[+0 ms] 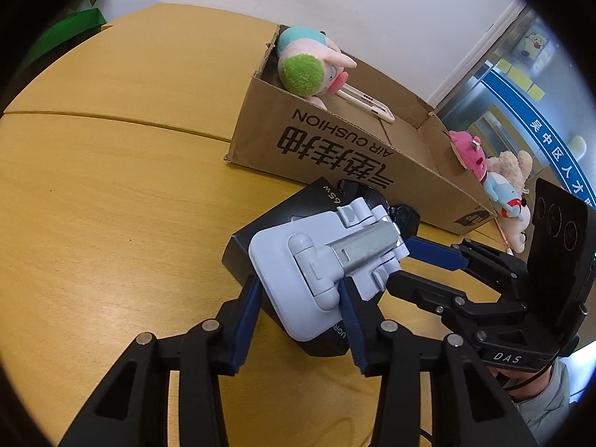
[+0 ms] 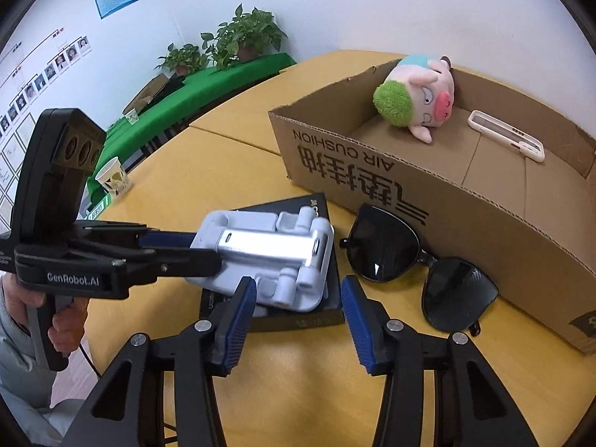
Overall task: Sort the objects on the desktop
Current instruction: 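Move the left gripper to the white phone stand and grasp it, then carry the phone stand with the left gripper over the cardboard box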
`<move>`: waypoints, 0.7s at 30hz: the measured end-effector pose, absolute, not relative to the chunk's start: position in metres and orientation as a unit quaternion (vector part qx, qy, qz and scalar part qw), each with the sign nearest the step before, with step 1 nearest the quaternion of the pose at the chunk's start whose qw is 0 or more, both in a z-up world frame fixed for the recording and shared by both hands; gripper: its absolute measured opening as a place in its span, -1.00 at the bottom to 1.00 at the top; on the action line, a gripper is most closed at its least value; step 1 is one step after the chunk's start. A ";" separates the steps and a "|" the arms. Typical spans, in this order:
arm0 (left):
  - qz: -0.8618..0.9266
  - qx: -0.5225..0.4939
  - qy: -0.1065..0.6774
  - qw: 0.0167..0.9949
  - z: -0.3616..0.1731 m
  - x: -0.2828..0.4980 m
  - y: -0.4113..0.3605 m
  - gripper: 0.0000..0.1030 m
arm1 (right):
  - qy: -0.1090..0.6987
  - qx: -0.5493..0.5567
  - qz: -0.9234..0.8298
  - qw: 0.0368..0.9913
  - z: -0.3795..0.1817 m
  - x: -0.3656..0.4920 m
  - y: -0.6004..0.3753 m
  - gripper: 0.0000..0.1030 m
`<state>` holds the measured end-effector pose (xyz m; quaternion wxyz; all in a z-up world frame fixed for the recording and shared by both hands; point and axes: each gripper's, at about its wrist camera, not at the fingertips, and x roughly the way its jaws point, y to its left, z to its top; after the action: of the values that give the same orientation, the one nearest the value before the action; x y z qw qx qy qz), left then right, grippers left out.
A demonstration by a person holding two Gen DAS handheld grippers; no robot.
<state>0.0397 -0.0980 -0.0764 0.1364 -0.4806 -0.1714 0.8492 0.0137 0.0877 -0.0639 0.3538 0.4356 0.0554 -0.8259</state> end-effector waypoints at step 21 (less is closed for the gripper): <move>0.891 -0.425 -0.089 0.132 -0.017 0.041 -0.080 -0.24 | 0.015 0.367 -0.865 0.342 -0.026 0.023 0.097 -0.50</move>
<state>0.0409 -0.0804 -0.0169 0.1317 -0.4250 -0.0893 0.8911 0.0230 0.0974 -0.0265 0.3420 0.3673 0.0146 -0.8648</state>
